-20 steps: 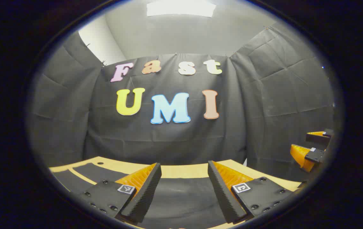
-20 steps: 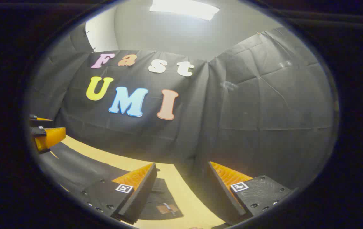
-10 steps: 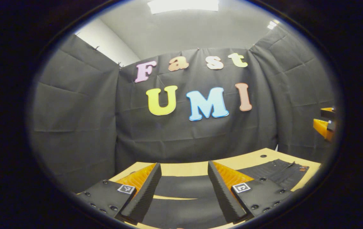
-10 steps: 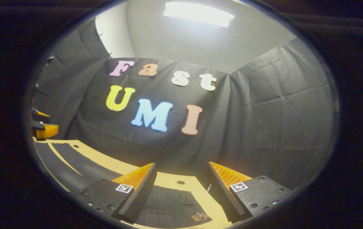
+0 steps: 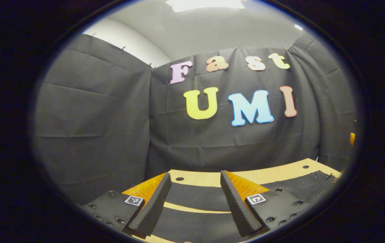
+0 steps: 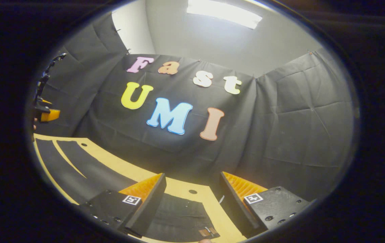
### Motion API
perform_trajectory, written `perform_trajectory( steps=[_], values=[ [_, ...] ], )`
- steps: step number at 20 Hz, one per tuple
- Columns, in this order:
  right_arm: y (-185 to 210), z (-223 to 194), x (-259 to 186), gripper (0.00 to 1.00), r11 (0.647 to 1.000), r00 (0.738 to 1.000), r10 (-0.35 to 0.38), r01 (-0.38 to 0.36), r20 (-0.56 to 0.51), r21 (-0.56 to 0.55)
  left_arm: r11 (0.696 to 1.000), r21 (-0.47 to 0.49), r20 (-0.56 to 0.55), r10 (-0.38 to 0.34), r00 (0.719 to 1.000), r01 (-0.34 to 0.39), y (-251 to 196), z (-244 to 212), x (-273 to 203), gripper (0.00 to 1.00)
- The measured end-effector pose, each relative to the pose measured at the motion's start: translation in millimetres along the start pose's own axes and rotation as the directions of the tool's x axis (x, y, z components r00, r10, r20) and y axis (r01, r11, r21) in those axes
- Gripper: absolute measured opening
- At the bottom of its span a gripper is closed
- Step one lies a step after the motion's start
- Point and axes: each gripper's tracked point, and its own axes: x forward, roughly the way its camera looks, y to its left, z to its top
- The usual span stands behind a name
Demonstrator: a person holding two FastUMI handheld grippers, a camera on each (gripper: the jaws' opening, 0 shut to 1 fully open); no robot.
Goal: Grasp the waist and the cuffs of the jeans and fold them to make the two legs overlap; first hold the waist and fold one-third of the jeans toward the cuffs, then hold the cuffs and fold the remaining one-third in the same direction to finish folding.
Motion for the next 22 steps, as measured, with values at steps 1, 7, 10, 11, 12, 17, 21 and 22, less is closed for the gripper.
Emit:
perform_trajectory(
  steps=[1,7,10,11,12,17,21,22],
  values=[
    [-1,-3,1,0.94,1.000,1.000,-0.004,0.004,-0.005,-0.007,1.000,0.008,0.003,0.009,1.000,-0.009,3,1,2,0.95],
    [-1,-16,9,0.94,0.999,0.997,-0.031,0.034,-0.074,0.042,0.999,-0.038,-0.026,-0.018,1.000,0.017,18,-6,25,0.95],
    [-4,-29,14,0.94,0.991,0.989,-0.055,0.071,-0.139,0.116,0.995,-0.096,-0.090,-0.022,0.996,0.013,40,-23,32,0.95],
    [-4,-36,16,0.95,0.986,0.983,-0.060,0.085,-0.173,0.142,0.993,-0.121,-0.120,-0.012,0.993,-0.002,53,-32,34,0.95],
    [-8,-45,18,0.95,0.981,0.976,-0.074,0.108,-0.204,0.158,0.988,-0.151,-0.151,-0.003,0.988,-0.020,65,-42,36,0.95],
    [-31,-78,21,0.94,0.957,0.924,-0.165,0.235,-0.346,0.171,0.924,-0.339,-0.290,0.075,0.954,-0.176,145,-87,41,0.95],
    [-28,-113,23,0.94,0.920,0.863,-0.129,0.288,-0.489,0.265,0.822,-0.468,-0.401,0.129,0.907,-0.324,205,-130,35,0.95],
    [-25,-123,22,0.95,0.905,0.846,-0.116,0.306,-0.521,0.296,0.800,-0.483,-0.428,0.138,0.893,-0.355,217,-141,32,0.95]
  ],
)
